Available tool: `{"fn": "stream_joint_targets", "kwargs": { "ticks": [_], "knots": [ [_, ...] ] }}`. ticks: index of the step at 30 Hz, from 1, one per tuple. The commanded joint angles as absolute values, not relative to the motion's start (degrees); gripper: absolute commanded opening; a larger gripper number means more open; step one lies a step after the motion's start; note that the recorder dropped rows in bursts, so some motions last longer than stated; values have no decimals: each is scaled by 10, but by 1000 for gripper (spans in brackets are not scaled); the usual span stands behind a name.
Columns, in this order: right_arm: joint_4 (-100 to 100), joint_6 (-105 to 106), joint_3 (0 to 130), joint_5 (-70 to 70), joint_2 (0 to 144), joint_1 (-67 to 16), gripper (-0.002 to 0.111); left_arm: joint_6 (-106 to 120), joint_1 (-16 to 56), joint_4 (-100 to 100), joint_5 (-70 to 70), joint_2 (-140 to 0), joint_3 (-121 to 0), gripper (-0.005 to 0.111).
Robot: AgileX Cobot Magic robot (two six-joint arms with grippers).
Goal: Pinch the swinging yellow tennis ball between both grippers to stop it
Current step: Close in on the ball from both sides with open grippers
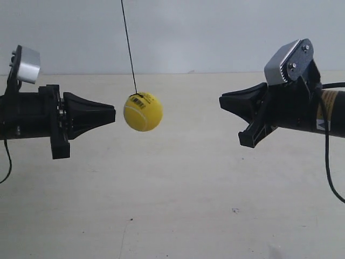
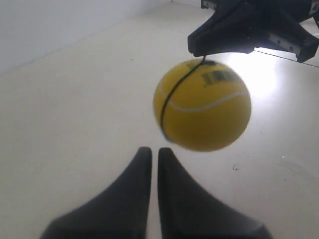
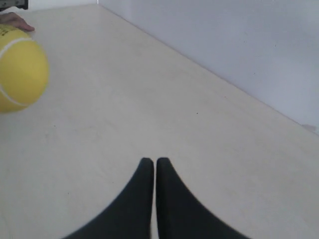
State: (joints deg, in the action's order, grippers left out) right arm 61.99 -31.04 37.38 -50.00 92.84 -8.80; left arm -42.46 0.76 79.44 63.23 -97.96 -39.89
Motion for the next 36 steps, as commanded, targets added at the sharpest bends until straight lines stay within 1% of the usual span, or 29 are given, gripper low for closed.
{"fn": "stream_joint_targets", "kwargs": {
  "ticks": [1, 12, 15, 18, 20, 24, 36],
  "knots": [
    [620, -316, 390, -529, 940, -92, 0, -406, 13, 775, 637, -1004, -402, 5],
    [645, -333, 435, -574, 1009, -93, 0, -400, 13, 774, 656, -1007, -432, 5],
    [648, -334, 453, -571, 1018, -128, 0, -402, 13, 774, 660, -1007, -432, 5],
    [646, -331, 476, -509, 1019, -174, 0, -402, 22, 774, 663, -1007, -432, 5],
    [641, -330, 487, -493, 1019, -187, 0, -400, 39, 774, 659, -1007, -432, 5],
    [636, -330, 487, -494, 1019, -188, 0, -393, 54, 774, 644, -1007, -434, 5],
    [638, -348, 487, -499, 1019, -188, 0, -400, 54, 776, 633, -1007, -434, 5]
  ]
}}
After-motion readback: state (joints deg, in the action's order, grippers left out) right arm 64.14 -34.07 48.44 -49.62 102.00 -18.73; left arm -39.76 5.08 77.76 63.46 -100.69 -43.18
